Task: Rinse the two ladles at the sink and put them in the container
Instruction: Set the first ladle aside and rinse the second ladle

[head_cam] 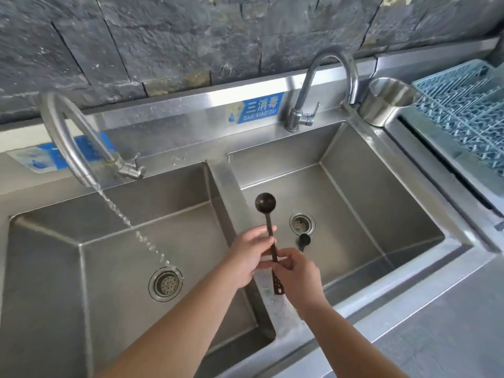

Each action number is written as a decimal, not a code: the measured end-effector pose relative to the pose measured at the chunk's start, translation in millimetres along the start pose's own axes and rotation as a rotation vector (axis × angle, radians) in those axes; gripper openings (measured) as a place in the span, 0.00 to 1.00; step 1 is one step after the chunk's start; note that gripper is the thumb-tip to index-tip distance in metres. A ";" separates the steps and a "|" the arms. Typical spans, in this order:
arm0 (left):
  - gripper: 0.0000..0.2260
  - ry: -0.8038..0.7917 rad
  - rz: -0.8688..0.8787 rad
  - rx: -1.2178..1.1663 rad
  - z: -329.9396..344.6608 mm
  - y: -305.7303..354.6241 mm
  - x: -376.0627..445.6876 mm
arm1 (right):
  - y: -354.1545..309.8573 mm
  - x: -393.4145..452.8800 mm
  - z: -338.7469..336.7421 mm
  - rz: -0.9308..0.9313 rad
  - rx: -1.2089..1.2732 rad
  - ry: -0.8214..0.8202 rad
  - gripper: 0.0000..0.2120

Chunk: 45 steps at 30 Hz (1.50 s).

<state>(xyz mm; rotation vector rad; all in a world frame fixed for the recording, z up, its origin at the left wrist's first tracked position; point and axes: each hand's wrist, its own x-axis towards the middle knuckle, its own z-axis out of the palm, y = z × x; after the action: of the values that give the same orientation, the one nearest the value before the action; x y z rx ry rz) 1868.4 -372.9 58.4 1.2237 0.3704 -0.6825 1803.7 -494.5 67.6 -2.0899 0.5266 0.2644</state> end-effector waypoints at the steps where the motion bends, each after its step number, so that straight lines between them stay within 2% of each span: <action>1: 0.12 0.004 0.008 0.040 14.7 -1.9 12.4 | 7.6 13.0 -10.4 0.048 -0.003 -0.003 0.08; 4: 0.14 0.006 0.023 0.198 53.7 -10.8 55.2 | 34.7 56.3 -36.1 0.149 -0.008 -0.012 0.06; 6: 0.13 0.034 0.010 0.326 72.1 -22.1 86.5 | 53.6 84.9 -47.1 0.217 -0.007 -0.034 0.10; 11: 0.09 0.190 -0.053 0.611 95.1 -66.0 158.2 | 108.0 150.7 -46.8 0.393 0.010 -0.143 0.09; 16: 0.10 0.250 -0.240 0.898 86.9 -121.1 213.7 | 156.8 196.1 -14.8 0.521 0.035 -0.325 0.04; 18: 0.10 0.247 -0.309 1.004 84.9 -137.8 231.0 | 177.1 209.6 -1.0 0.579 0.079 -0.358 0.05; 24: 0.09 0.329 -0.445 1.001 79.5 -168.2 270.0 | 215.6 238.0 26.1 0.711 0.098 -0.327 0.07; 28: 0.10 0.365 -0.445 0.998 72.8 -184.4 276.7 | 223.4 246.4 39.4 0.805 0.136 -0.378 0.08; 31: 0.08 0.385 -0.418 1.028 70.9 -186.5 276.2 | 226.7 248.9 39.7 0.730 0.067 -0.415 0.04; 34: 0.09 0.338 -0.415 1.093 74.8 -181.4 271.3 | 224.7 248.8 31.4 0.731 0.109 -0.433 0.13; 38: 0.12 0.229 -0.383 1.248 85.7 -162.5 258.5 | 211.4 245.0 12.6 0.650 0.074 -0.419 0.13; 42: 0.19 0.205 -0.215 1.408 89.9 -117.8 237.9 | 172.6 229.3 -13.9 0.422 -0.136 -0.374 0.12; 45: 0.28 0.161 -0.014 1.448 85.5 -75.3 209.7 | 133.0 212.4 -29.5 0.222 -0.240 -0.292 0.19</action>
<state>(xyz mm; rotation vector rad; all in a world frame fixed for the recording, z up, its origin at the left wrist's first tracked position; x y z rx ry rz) 1967.6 -525.3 -96.2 2.6502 -0.0613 -0.8750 1929.2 -638.5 -97.3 -2.1712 0.5709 0.7817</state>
